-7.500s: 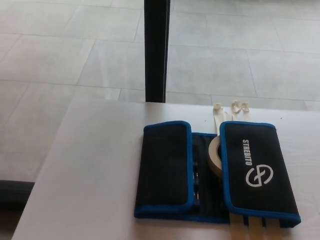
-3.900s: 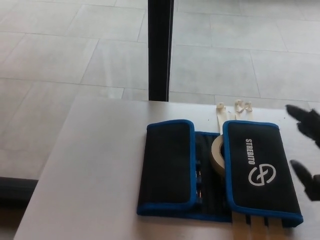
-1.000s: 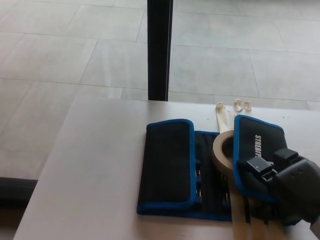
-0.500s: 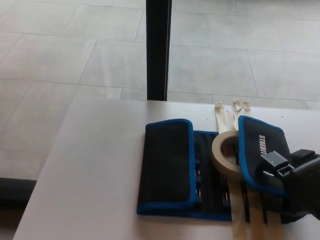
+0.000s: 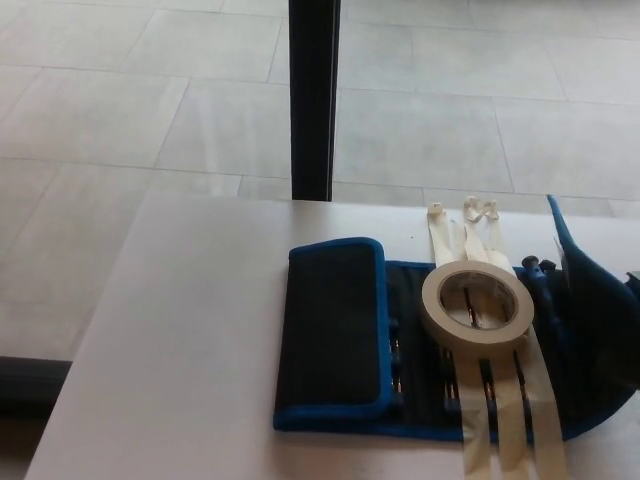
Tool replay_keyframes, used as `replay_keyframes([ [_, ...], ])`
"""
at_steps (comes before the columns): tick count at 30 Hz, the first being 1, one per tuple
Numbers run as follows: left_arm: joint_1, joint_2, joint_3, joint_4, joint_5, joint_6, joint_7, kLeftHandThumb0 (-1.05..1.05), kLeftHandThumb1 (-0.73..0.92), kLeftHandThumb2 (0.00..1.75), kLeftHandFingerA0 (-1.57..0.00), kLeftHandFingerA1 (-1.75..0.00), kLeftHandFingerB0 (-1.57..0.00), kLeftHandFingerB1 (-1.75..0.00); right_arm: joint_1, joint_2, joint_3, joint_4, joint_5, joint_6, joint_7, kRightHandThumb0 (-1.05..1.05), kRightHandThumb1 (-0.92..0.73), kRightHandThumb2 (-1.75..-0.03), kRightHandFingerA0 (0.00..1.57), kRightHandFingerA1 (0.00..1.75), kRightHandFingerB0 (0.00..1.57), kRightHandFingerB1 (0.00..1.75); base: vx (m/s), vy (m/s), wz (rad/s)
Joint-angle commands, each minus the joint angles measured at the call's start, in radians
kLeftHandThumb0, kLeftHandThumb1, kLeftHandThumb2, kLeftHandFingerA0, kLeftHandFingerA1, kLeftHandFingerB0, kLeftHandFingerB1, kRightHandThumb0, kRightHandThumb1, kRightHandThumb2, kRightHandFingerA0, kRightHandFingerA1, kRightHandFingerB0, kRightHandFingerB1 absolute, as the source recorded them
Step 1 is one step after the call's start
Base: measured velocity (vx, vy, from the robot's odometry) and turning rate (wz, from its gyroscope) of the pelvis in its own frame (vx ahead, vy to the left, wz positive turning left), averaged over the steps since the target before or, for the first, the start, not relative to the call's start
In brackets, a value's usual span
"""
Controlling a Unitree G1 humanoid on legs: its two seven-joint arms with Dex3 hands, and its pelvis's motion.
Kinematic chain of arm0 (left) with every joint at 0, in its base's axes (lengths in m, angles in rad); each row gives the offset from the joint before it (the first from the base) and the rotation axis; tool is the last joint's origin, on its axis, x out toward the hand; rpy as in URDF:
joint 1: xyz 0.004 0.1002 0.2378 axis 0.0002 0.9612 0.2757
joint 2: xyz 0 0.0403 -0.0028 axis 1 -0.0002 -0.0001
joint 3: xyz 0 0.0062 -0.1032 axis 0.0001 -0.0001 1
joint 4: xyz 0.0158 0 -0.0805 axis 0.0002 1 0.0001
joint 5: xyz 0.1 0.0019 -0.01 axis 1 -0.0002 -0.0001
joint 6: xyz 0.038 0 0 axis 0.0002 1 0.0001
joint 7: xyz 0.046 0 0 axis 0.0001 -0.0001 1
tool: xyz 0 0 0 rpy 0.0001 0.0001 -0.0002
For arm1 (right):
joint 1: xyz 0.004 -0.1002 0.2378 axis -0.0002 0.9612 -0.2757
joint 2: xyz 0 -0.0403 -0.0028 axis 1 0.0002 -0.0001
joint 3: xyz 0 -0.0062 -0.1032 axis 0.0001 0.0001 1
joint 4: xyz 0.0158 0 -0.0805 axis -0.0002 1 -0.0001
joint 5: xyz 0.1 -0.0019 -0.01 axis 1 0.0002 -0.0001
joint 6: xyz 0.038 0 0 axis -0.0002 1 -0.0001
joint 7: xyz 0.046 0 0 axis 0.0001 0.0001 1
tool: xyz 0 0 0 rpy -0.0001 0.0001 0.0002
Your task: The robot uses its right hand to open a black folded toolkit cover kept in the middle of the desk
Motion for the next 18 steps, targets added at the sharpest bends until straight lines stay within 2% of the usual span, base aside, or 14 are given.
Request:
replay_keyframes([
  [1, 0.015, 0.013, -0.016, -0.007, 0.021, -0.041, 0.02, -0.92, 0.86, 0.66, -0.27, -0.58, -0.21, -0.4, 0.031, -0.038, -0.096, -0.025, 0.103, 0.048, 0.09, -0.32, -0.68, -0.66, 1.02, 1.62, 0.89, 0.71, 0.0, 0.0, 0.0],
  [2, 0.016, 0.013, -0.016, -0.007, 0.019, -0.041, 0.02, -0.92, 0.86, 0.66, -0.27, -0.58, -0.21, -0.4, 0.029, -0.035, -0.1, -0.027, 0.1, 0.048, 0.095, -0.32, -0.68, -0.66, 1.02, 1.62, 0.89, 0.71, 0.0, 0.0, 0.0],
  [3, 0.017, 0.014, -0.021, -0.008, 0.024, -0.051, 0.019, -0.89, 0.67, 1.06, -0.23, -0.6, -0.16, -0.5, 0.029, -0.041, -0.094, -0.01, 0.082, 0.045, 0.084, -0.32, -0.63, -0.66, 1.01, 1.64, 0.9, 0.69, 0.0, 0.0, 0.0],
  [5, 0.032, 0.019, -0.039, -0.026, 0.046, -0.076, 0.033, -0.91, 0.67, 1.07, -0.22, -0.6, -0.16, -0.5, 0.025, -0.047, -0.085, 0.016, 0.07, 0.051, 0.103, -0.32, -0.6, -0.65, 1.0, 1.63, 0.9, 0.65, 0.0, 0.0, 0.0],
  [6, 0.031, 0.016, -0.03, -0.026, 0.033, -0.07, 0.034, -0.93, 0.83, 0.65, -0.25, -0.6, -0.21, -0.42, 0.027, -0.049, -0.081, 0.026, 0.067, 0.049, 0.1, -0.31, -0.59, -0.65, 0.99, 1.62, 0.91, 0.66, 0.0, 0.0, 0.0],
  [9, 0.031, 0.011, -0.012, -0.023, 0.014, -0.076, 0.038, -0.93, 0.83, 0.65, -0.27, -0.6, -0.21, -0.43, 0.043, -0.054, -0.078, 0.047, 0.082, 0.029, 0.124, -0.28, -0.58, -0.64, 1.01, 1.61, 0.92, 0.67, 0.0, 0.0, 0.0],
  [10, 0.03, 0.014, -0.014, -0.017, 0.017, -0.076, 0.033, -0.93, 0.84, 0.65, -0.23, -0.58, -0.21, -0.41, 0.054, -0.055, -0.08, 0.046, 0.087, 0.041, 0.141, -0.29, -0.41, -0.9, 1.25, 1.34, 0.85, 0.79, 0.0, 0.0, 0.0],
  [11, 0.03, 0.018, -0.012, -0.011, 0.016, -0.076, 0.022, -0.94, 0.84, 0.66, -0.2, -0.59, -0.19, -0.41, 0.054, -0.051, -0.078, 0.051, 0.093, 0.051, 0.16, -0.28, -0.59, -0.65, 1.0, 1.62, 0.92, 0.66, 0.0, 0.0, 0.0],
  [14, 0.021, 0.018, -0.008, 0.007, 0.012, -0.081, 0.018, -0.94, 0.82, 0.65, -0.24, -0.61, -0.2, -0.41, 0.074, -0.021, -0.119, 0.054, 0.173, 0.074, 0.226, -0.29, -0.59, -0.64, 0.98, 1.6, 0.9, 0.66, 0.0, 0.0, 0.0],
  [15, 0.023, 0.021, -0.032, -0.002, 0.041, -0.102, 0.027, -0.95, 0.86, 0.66, -0.27, -0.61, -0.2, -0.42, 0.075, 0.023, -0.162, 0.068, 0.231, 0.156, 0.272, -0.35, -0.64, -0.59, 0.95, 1.54, 0.89, 0.61, 0.0, 0.0, 0.0],
  [16, 0.02, 0.019, -0.028, 0.003, 0.036, -0.102, 0.026, -1.01, 0.68, 0.84, -0.3, -0.65, -0.2, -0.47, 0.07, 0.064, -0.212, 0.059, 0.301, 0.208, 0.309, -0.35, -0.67, -0.62, 0.98, 1.4, 0.92, 0.61, 0.0, 0.0, 0.0],
  [17, 0.022, 0.018, -0.031, -0.003, 0.037, -0.106, 0.024, -1.01, 0.68, 0.83, -0.3, -0.64, -0.19, -0.46, 0.064, 0.112, -0.283, 0.055, 0.407, 0.247, 0.364, -0.34, -0.69, -0.73, 0.94, 1.46, 0.92, 0.81, 0.0, 0.0, 0.0],
  [18, 0.029, 0.002, -0.005, -0.035, -0.001, -0.078, 0.011, -0.94, 0.83, 0.65, -0.33, -0.69, -0.23, -0.48, 0.044, 0.191, -0.421, 0.03, 0.603, 0.364, 0.44, -0.42, -0.67, -0.8, 0.94, 1.54, 0.91, 0.99, 0.0, 0.0, 0.0],
])
